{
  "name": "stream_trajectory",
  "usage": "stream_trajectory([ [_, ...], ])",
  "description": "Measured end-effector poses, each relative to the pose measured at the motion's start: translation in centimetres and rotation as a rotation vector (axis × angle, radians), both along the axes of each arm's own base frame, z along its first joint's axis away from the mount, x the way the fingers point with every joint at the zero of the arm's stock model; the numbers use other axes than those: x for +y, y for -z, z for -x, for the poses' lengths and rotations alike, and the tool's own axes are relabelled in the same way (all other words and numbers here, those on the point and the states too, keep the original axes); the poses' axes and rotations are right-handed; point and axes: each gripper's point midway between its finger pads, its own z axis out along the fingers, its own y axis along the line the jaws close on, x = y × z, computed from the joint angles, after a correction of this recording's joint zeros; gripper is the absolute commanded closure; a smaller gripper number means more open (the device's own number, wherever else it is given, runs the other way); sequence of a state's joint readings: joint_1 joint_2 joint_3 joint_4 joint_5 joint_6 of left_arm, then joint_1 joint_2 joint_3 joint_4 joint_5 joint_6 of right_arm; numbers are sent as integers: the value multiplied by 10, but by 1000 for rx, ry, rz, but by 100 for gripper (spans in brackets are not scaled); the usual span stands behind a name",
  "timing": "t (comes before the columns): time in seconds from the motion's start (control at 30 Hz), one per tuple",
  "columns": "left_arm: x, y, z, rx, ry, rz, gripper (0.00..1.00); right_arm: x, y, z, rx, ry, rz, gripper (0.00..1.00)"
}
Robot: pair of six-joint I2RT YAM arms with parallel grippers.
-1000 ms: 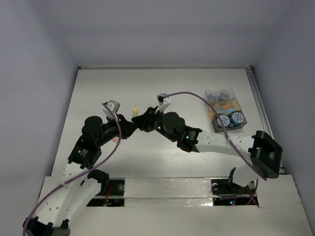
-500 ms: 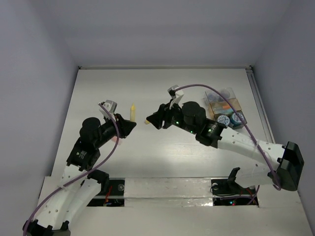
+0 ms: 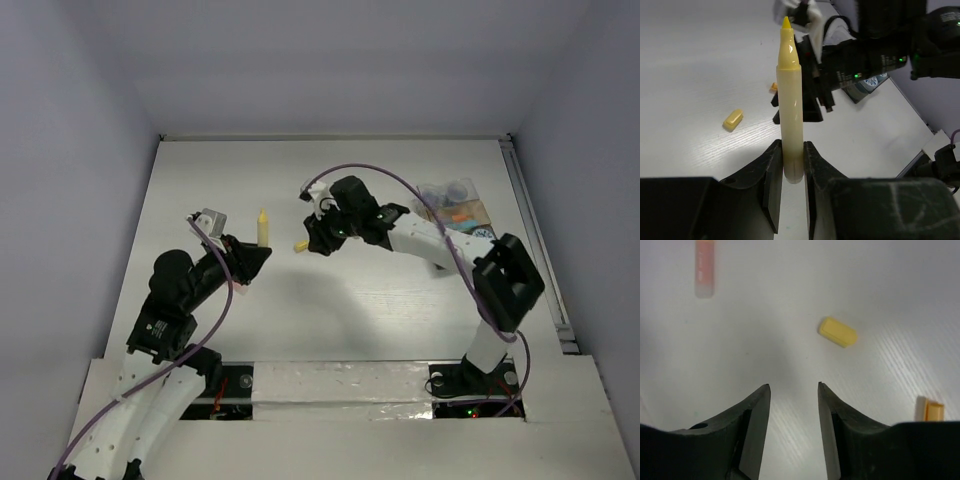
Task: Sort the stationery into containers
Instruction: Close the pen cap on the pen.
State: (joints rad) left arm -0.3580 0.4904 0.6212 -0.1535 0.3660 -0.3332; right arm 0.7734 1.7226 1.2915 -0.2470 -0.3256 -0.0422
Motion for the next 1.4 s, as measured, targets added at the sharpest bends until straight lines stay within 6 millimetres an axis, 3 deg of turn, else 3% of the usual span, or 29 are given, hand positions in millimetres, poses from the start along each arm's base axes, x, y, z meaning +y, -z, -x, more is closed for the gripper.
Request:
stream_trajectory([
  [0.27,0,-3,1,-13,0,2,100,23,44,-45,-52,-122,198,36],
  [0.43,1,-3,0,-13,-1,1,100,18,81,-54,-42,-180,328,32],
  [0.57,1,-3,0,-12,-3,1,100,15,99,-57,-41,-216,378,29],
  [0.87,1,-2,0,-12,-5,1,100,24,113,-69,-54,-259,406,28],
  [1.0,2,-2,-2,-9,-12,-1,100,29,113,-73,-54,-267,403,32],
  [1.1,3,-1,-2,-9,-14,-1,100,32,113,-76,-59,-267,398,49],
  [1.13,3,-1,-2,-9,-14,-1,100,33,113,-76,-58,-267,396,61],
  [1.17,3,-1,-2,-8,-15,-2,100,33,113,-77,-60,-268,394,62],
  [1.27,3,-1,-2,-8,-14,-2,100,35,113,-77,-57,-264,388,57],
  [1.33,3,-1,-2,-8,-14,-2,100,35,113,-77,-56,-261,385,45],
  [1.4,3,-1,-2,-8,-15,-2,100,37,113,-77,-56,-259,382,41],
])
